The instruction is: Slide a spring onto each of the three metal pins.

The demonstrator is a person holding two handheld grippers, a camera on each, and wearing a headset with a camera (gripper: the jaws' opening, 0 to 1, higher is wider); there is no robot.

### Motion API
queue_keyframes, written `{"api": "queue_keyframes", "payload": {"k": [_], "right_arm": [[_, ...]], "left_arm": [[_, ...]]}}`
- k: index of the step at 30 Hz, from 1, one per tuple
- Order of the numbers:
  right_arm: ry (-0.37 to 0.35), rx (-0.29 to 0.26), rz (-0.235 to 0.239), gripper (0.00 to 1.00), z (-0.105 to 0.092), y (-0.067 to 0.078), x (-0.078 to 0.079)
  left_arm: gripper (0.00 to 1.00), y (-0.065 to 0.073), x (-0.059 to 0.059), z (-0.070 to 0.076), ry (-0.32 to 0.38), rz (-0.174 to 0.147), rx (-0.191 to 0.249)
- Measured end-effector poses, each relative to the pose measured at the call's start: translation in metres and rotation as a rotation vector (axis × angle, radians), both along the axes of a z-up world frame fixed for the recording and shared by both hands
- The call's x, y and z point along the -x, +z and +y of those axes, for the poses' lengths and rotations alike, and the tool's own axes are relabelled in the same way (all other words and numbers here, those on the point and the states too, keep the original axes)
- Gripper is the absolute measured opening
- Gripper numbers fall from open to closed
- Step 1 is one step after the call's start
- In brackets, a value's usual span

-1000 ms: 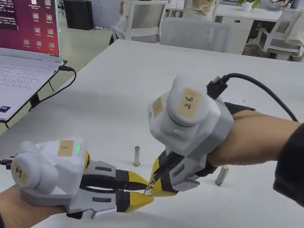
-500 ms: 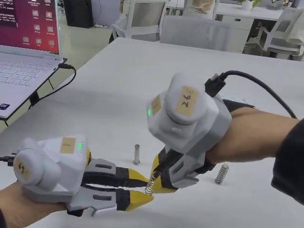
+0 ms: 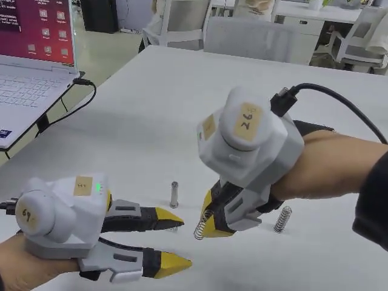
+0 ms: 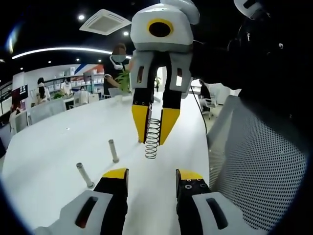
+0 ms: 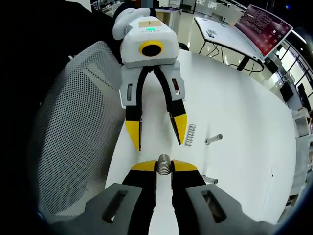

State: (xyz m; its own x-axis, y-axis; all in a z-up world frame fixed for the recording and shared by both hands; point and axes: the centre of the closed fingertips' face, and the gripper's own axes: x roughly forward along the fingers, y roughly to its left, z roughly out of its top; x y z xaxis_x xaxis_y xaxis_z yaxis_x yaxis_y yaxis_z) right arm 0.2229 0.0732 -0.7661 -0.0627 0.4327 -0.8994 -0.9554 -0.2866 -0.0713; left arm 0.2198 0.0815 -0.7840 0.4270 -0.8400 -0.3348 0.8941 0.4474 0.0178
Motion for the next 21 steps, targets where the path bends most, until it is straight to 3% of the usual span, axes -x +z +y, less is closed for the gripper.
{"api": "queue_keyframes", "payload": {"k": [11,21], "right_arm": [[-0.041,-0.004,-0.01,0.08,-0.011,0.006,-0.015],[-0.103,-0.013,-0.037,0.09,-0.025,0.018,-0.039]], "left_arm": [[0.49,-0.009,-0.003,0.015,0.071,0.024,0.005],[0.59,-0.014,-0.003,0.022,0.112,0.035,0.008]]}}
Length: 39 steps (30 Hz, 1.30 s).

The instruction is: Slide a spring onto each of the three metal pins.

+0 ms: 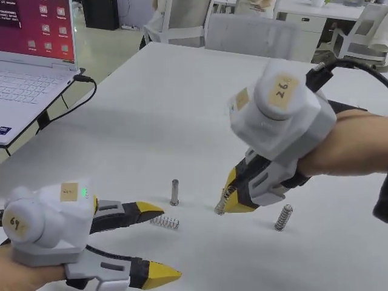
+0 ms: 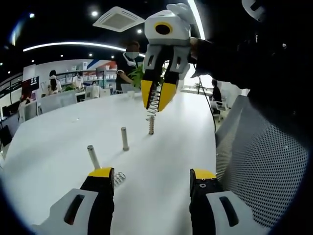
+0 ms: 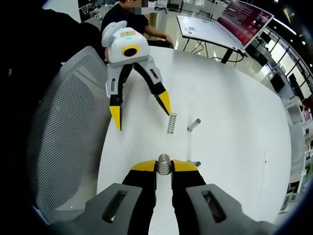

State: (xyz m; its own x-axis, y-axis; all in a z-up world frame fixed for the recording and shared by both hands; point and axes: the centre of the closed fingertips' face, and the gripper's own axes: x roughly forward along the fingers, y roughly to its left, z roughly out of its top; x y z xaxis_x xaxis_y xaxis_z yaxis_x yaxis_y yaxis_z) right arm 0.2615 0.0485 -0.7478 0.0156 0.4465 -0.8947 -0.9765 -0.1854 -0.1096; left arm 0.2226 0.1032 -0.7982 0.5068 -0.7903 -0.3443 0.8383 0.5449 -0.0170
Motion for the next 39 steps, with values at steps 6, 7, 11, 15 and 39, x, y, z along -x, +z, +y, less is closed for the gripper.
{"api": "queue_keyframes", "payload": {"k": [6,7,11,15,39], "right_arm": [[-0.042,0.003,-0.03,0.09,-0.008,0.009,-0.019],[-0.051,0.003,-0.045,0.09,-0.01,0.011,-0.024],[-0.077,0.018,-0.069,0.09,-0.014,0.011,-0.04],[-0.085,0.029,-0.061,0.09,-0.013,0.006,-0.049],[-0.064,0.103,-0.004,0.09,0.003,-0.034,-0.064]], "left_arm": [[0.64,-0.003,-0.002,0.005,0.025,0.007,-0.005],[0.65,-0.004,-0.002,0.005,0.027,0.008,-0.006],[0.68,-0.005,-0.002,0.006,0.034,0.013,-0.009],[0.69,-0.005,-0.002,0.007,0.037,0.015,-0.009],[0.71,-0.006,0.0,0.01,0.057,0.016,-0.006]]}}
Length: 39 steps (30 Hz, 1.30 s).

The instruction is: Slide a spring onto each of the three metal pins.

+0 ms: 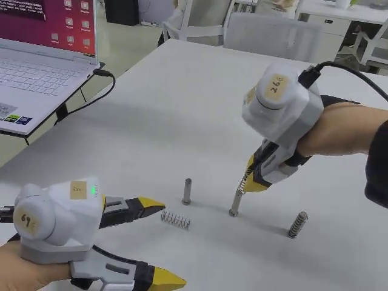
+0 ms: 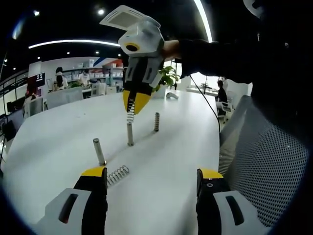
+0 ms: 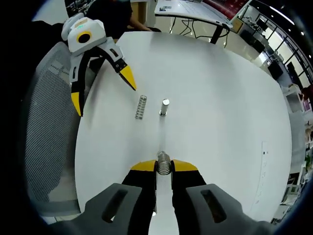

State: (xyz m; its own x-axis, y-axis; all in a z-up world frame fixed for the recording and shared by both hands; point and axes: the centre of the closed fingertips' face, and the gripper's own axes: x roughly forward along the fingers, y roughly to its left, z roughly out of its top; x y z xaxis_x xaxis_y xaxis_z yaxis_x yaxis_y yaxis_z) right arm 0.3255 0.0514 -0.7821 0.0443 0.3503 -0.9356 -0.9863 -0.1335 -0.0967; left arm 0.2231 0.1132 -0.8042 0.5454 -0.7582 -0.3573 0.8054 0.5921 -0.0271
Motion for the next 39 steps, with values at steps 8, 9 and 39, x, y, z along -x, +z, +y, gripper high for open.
{"api": "queue_keyframes", "payload": {"k": [8,9,39], "right_arm": [[0.006,0.019,0.014,0.09,0.004,-0.009,-0.003],[0.007,0.025,0.015,0.09,0.004,-0.01,-0.003],[0.011,0.096,0.036,0.09,0.003,-0.06,0.002]], "left_arm": [[0.7,0.0,0.0,0.002,0.002,-0.002,-0.003],[0.69,0.0,0.0,0.003,0.001,-0.002,-0.004],[0.67,-0.001,0.001,0.002,-0.003,-0.001,-0.01]]}}
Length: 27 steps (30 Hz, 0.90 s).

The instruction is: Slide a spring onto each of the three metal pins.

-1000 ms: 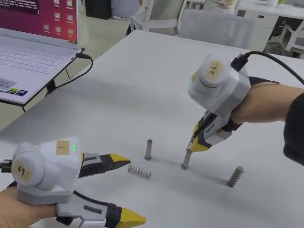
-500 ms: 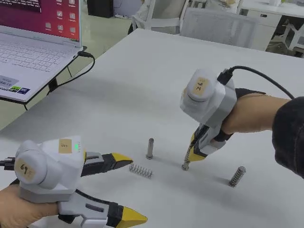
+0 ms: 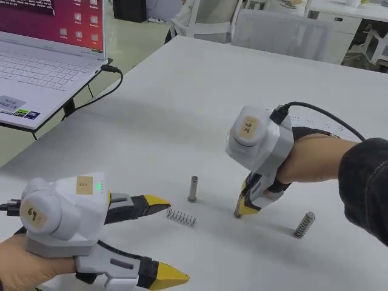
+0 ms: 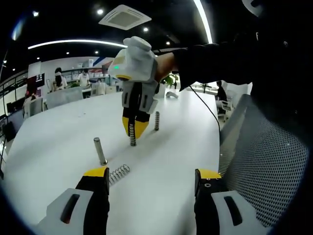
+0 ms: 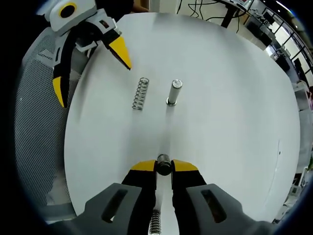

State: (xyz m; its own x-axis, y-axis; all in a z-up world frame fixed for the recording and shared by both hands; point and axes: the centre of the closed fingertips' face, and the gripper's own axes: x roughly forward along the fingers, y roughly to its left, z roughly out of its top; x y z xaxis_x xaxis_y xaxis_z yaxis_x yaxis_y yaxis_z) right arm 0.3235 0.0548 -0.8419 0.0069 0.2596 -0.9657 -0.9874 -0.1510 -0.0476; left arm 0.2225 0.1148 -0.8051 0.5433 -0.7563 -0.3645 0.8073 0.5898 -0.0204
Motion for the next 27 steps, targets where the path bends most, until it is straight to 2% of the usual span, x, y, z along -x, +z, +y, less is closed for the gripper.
{"api": "queue_keyframes", "payload": {"k": [8,16,27], "right_arm": [[0.004,0.003,-0.001,0.1,-0.001,-0.002,-0.001],[-0.001,0.0,0.003,0.18,-0.004,-0.001,0.0],[0.02,-0.054,-0.02,0.23,0.012,0.016,0.007]], "left_arm": [[0.66,0.001,0.0,-0.001,-0.002,0.0,-0.001],[0.66,0.0,0.001,-0.001,-0.003,0.005,-0.003],[0.66,0.0,0.001,-0.001,0.001,0.003,-0.004]]}}
